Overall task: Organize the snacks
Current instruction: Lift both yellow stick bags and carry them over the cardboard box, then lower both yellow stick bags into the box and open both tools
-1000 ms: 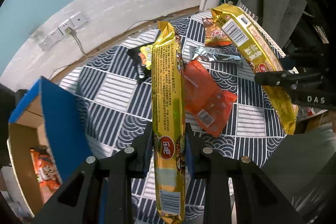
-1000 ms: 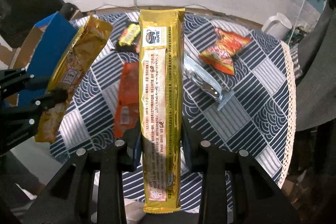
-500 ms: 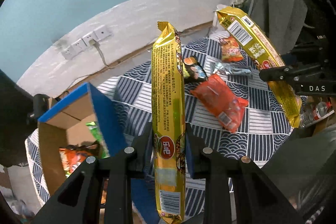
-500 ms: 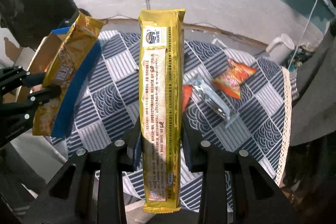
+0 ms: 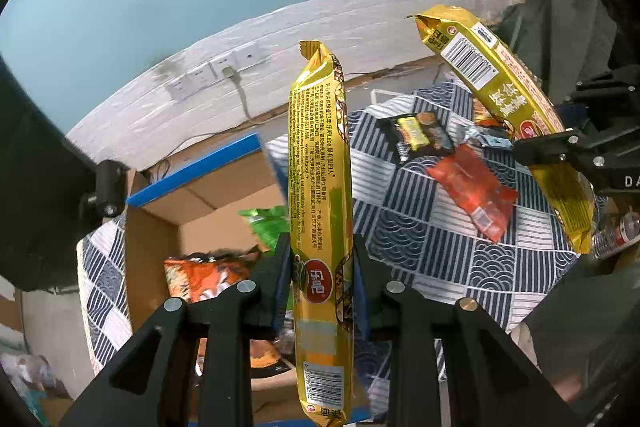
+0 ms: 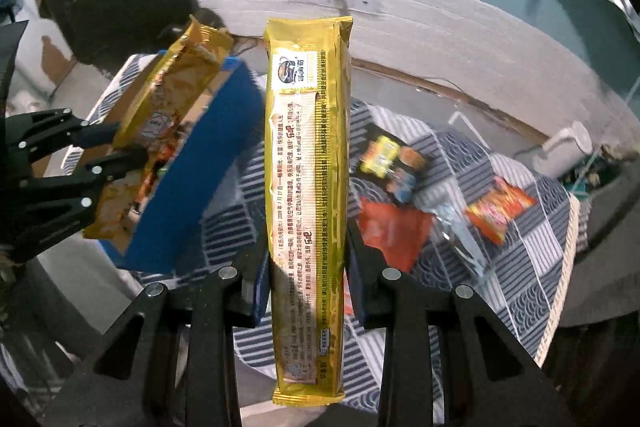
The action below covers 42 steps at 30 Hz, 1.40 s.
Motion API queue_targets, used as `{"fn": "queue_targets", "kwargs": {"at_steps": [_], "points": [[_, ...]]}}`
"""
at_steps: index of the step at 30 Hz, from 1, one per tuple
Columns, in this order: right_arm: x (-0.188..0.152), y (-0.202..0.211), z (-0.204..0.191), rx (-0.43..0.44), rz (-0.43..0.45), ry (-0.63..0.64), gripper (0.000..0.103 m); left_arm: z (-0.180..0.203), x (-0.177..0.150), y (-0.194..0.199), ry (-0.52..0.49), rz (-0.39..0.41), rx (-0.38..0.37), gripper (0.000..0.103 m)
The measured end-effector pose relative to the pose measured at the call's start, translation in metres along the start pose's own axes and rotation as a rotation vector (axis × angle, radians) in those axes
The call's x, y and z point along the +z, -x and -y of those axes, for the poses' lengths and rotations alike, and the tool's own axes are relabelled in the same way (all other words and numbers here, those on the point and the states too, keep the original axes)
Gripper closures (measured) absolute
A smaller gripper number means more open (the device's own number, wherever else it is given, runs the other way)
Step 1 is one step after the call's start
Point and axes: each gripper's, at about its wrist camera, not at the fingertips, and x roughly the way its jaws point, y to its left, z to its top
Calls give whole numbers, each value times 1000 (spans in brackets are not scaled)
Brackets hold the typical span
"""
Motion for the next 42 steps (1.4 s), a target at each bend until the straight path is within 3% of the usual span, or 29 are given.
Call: {"fn": "queue_targets", "kwargs": {"at_steps": [9, 27, 42], "points": [[26, -19, -46, 51, -20, 78, 72, -41, -19, 1, 47, -5, 43, 76], [84, -68, -124, 140, -87, 107, 72, -114, -52, -18, 148, -62, 80, 76], [102, -112, -169, 140, -145, 155, 72, -151, -75, -29, 206, -85, 105, 76]]}}
